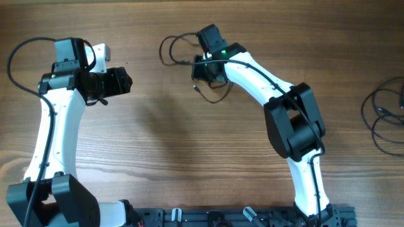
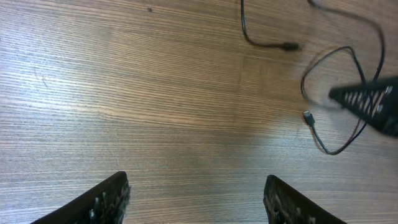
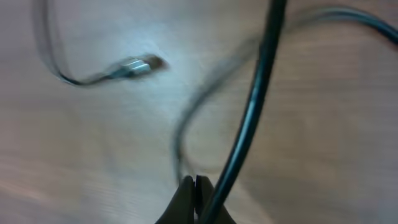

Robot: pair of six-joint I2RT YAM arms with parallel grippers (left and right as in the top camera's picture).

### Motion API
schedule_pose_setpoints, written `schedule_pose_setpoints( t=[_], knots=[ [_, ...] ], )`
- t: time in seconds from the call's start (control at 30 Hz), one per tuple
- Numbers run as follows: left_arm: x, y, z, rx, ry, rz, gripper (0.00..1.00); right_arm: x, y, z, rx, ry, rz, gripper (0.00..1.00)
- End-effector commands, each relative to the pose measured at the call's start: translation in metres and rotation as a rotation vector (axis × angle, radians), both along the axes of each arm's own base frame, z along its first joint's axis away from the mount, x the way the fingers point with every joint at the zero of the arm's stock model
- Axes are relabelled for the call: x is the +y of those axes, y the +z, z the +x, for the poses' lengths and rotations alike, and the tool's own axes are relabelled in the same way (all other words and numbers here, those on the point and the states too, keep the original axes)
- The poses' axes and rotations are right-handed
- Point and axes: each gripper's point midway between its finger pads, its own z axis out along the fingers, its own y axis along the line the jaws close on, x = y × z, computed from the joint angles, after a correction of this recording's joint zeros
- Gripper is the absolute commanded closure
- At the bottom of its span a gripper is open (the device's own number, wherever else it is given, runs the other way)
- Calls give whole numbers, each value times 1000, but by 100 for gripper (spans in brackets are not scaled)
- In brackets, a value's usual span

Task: Untangle cables
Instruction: 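Carry the cable rightward with the right gripper and release it on the pile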

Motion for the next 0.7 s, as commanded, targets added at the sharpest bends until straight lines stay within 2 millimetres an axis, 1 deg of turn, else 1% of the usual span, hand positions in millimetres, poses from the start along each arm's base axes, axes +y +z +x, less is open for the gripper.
schedule_pose_setpoints(
  t=[0.0, 0.03, 0.07, 0.1, 0.17, 0.2, 0.23, 0.3, 0.33, 0.37, 0.4, 0.47, 0.5, 0.57, 0.6, 0.63, 0.67],
  knots=[
    [-1, 6, -1, -12, 7, 1, 28, -12, 14, -12, 5, 173, -68, 96],
    [-2, 6, -1, -13, 5, -5, 28, -19, 30, -16, -13, 227, -99, 96],
    [-2, 6, -1, -14, 3, -7, 28, -30, 46, -16, -47, 251, -153, 96],
    [-2, 6, -1, -13, 3, -8, 28, -39, 59, -15, -72, 248, -199, 96],
    [-2, 6, -1, -11, 3, -8, 28, -65, 92, -11, -149, 219, -323, 96],
    [-2, 6, -2, -11, 3, -8, 28, -74, 107, -10, -184, 211, -367, 96],
    [-2, 6, -1, -11, 3, -8, 28, -88, 131, -8, -242, 203, -430, 96],
    [-2, 6, -1, -11, 3, -8, 28, -111, 172, -7, -344, 167, -522, 96],
    [-2, 6, -1, -12, 3, -8, 29, -119, 190, -7, -386, 141, -549, 96],
    [-2, 6, -1, -13, 3, -8, 29, -130, 212, -7, -441, 109, -586, 96],
    [-2, 6, -1, -13, 3, -8, 29, -145, 241, -9, -508, 62, -627, 96],
    [-2, 6, -1, -13, 3, -8, 29, -169, 284, -14, -602, -21, -669, 96],
    [-2, 6, -1, -13, 3, -8, 29, -181, 303, -16, -642, -70, -678, 96],
    [-2, 6, -1, -12, 3, -8, 29, -206, 333, -22, -701, -145, -695, 96],
    [-2, 6, -1, -12, 3, -8, 29, -225, 350, -27, -733, -192, -703, 96],
    [-2, 6, -1, -13, 3, -8, 32, -250, 369, -31, -762, -249, -715, 96],
    [-2, 6, -1, -15, 3, -8, 34, -301, 391, -36, -784, -354, -762, 96]
  ],
)
